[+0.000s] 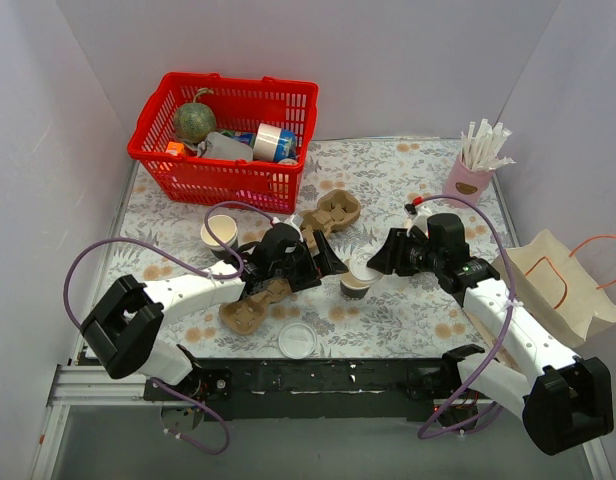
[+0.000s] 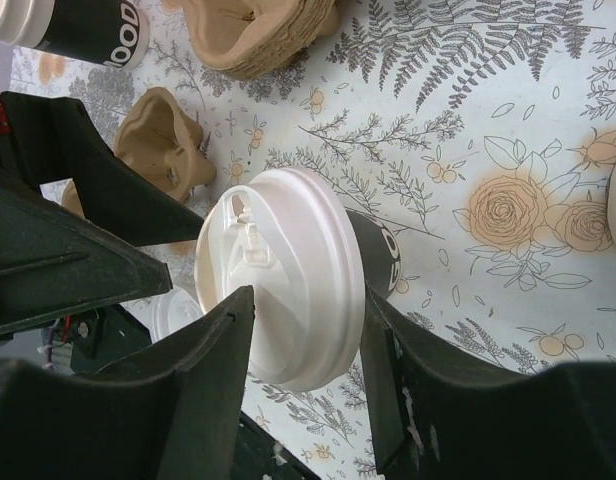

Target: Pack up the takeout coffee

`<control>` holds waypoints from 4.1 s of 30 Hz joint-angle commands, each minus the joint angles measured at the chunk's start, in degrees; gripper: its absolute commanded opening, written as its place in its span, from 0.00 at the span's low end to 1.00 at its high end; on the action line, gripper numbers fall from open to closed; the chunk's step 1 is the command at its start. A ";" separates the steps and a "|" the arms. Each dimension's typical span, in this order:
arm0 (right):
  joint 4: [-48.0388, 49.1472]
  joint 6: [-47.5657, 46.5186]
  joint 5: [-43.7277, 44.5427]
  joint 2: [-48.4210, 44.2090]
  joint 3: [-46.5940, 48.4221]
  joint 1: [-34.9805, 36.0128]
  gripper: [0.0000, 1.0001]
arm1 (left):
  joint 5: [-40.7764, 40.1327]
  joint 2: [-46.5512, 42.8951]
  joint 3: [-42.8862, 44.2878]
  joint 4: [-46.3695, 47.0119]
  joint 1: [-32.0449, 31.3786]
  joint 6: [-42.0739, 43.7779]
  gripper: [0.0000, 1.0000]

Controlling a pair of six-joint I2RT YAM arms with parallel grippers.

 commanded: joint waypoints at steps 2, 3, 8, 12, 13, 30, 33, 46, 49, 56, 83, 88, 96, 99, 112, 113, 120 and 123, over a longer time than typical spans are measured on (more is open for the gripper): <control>-0.14 -2.00 -1.46 0.49 2.34 -0.04 0.53 | 1.84 -0.59 1.22 4.13 -0.04 -1.46 0.98; -0.23 -2.09 -1.99 0.66 2.25 0.05 0.53 | 1.93 -0.33 1.22 5.09 -0.04 -2.51 0.98; -0.67 -3.33 -3.66 2.06 2.16 0.58 0.53 | 2.72 1.17 1.57 5.98 -0.04 -3.66 0.98; -1.11 -4.38 -3.57 3.65 2.86 1.63 0.55 | 3.78 2.40 1.66 7.65 -0.04 -4.45 0.98; -1.37 -4.73 -3.57 4.00 3.21 1.81 0.56 | 3.87 2.66 1.75 7.83 -0.04 -4.89 0.98; 0.20 -6.32 -10.42 5.15 3.92 3.65 0.66 | 2.20 2.23 1.22 7.04 -0.04 -6.47 0.98; 0.30 -6.14 -10.78 5.06 4.27 4.18 0.66 | 2.28 2.14 1.22 6.86 -0.04 -6.65 0.98; -1.02 -5.35 -1.65 6.03 4.71 8.04 0.63 | 1.76 0.56 -0.71 6.51 -0.04 -6.74 0.86; -1.11 -4.56 3.62 5.24 5.06 9.36 0.58 | 2.37 -0.06 -1.33 7.12 -0.04 -6.21 0.87; 0.73 -1.75 8.82 3.48 4.71 10.42 0.52 | 4.56 -0.76 -2.47 9.93 -0.04 -4.72 0.87; 5.74 3.97 15.15 3.92 2.69 12.97 0.60 | -1.93 -0.94 -0.36 2.73 -0.04 0.21 0.65; 5.13 2.30 14.27 3.65 2.87 12.97 0.62 | -5.00 -2.08 -0.45 2.29 -0.04 -1.81 0.60; 4.42 0.81 12.86 7.52 4.53 12.97 0.55 | -7.03 -2.26 0.87 2.03 -0.04 -1.81 0.60; 4.08 0.46 13.56 7.61 5.06 12.97 0.48 | -7.03 -1.47 1.92 1.50 -0.04 -1.73 0.57; 1.35 -0.34 14.18 6.20 6.91 12.97 0.38 | -7.20 -2.17 3.94 -2.10 -0.04 -0.76 0.44; 1.18 -0.42 14.18 6.38 7.17 12.97 0.40 | -7.47 -1.99 4.03 -2.89 -0.04 -0.76 0.43; -0.85 -1.30 16.28 7.52 8.14 12.97 0.53 | -8.09 -1.64 4.82 -3.60 -0.04 -0.58 0.39; -1.29 -2.09 17.69 7.43 8.31 12.97 0.56 | -8.79 -1.20 5.35 -4.21 -0.04 -0.41 0.40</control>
